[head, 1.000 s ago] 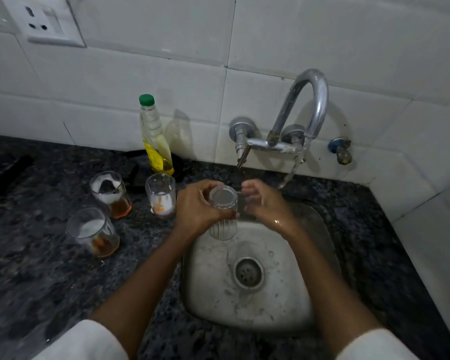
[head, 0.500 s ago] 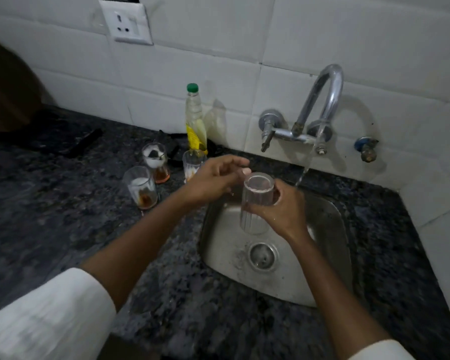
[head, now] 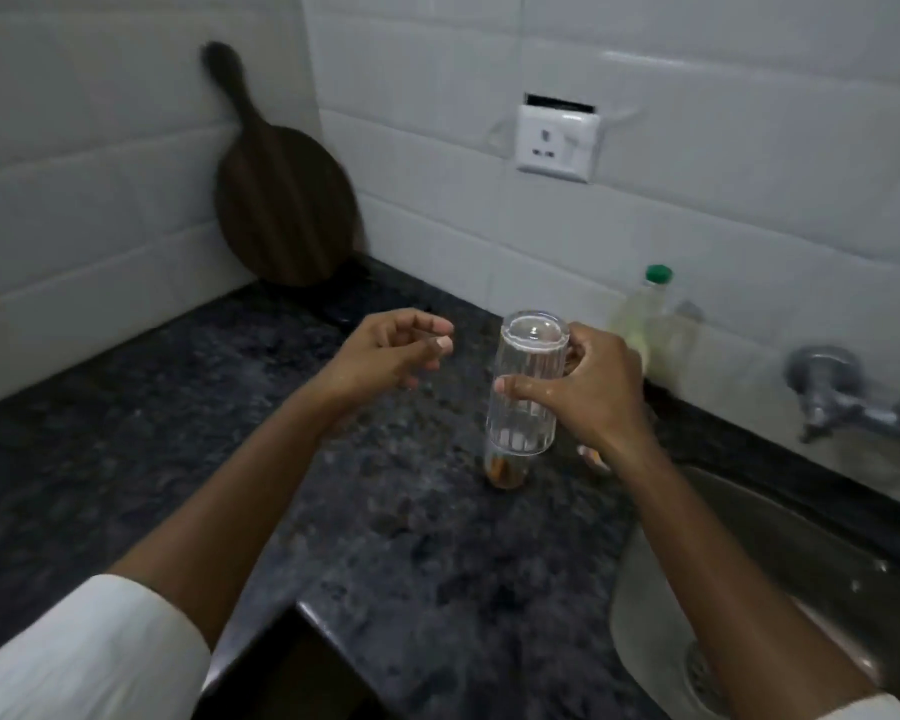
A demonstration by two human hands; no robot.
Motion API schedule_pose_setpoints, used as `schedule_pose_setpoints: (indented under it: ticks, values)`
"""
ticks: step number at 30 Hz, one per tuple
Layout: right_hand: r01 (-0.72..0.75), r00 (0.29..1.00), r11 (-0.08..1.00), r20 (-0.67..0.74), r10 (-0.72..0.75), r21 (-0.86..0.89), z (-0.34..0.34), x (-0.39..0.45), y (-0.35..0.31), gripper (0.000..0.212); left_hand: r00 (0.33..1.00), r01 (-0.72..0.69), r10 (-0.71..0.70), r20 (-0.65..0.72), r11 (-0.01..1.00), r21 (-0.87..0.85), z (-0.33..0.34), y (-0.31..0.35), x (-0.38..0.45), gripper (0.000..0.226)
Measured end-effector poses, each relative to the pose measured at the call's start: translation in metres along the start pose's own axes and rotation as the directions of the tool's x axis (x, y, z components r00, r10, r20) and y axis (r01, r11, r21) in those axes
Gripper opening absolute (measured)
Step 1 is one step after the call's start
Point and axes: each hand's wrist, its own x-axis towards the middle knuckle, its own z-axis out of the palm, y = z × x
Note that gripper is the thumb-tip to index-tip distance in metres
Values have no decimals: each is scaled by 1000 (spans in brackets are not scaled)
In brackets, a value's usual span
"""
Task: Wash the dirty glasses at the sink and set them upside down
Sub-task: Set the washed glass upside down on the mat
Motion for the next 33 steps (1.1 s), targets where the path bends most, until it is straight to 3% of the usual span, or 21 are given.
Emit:
schedule_pose_setpoints:
  ticks: [9, 16, 24, 33]
  values:
    - [-22, 995, 1000, 93, 24, -22, 207, 156, -73, 53, 970, 131, -146, -195, 988, -86, -178, -82, 102, 10]
    - [-36, 995, 998, 89, 41, -50, 323, 237, -72, 54, 946, 176, -215, -244, 969, -172, -234, -132, 159, 21]
    - [-49, 988, 992, 137, 65, -118, 385, 276, -58, 61, 936, 213, -258, -242, 957, -197, -256, -162, 181, 17]
    - [-137, 961, 983, 225, 162, -121, 392, 277, -51, 67, 947, 215, -248, -202, 961, -174, -251, -161, 188, 17]
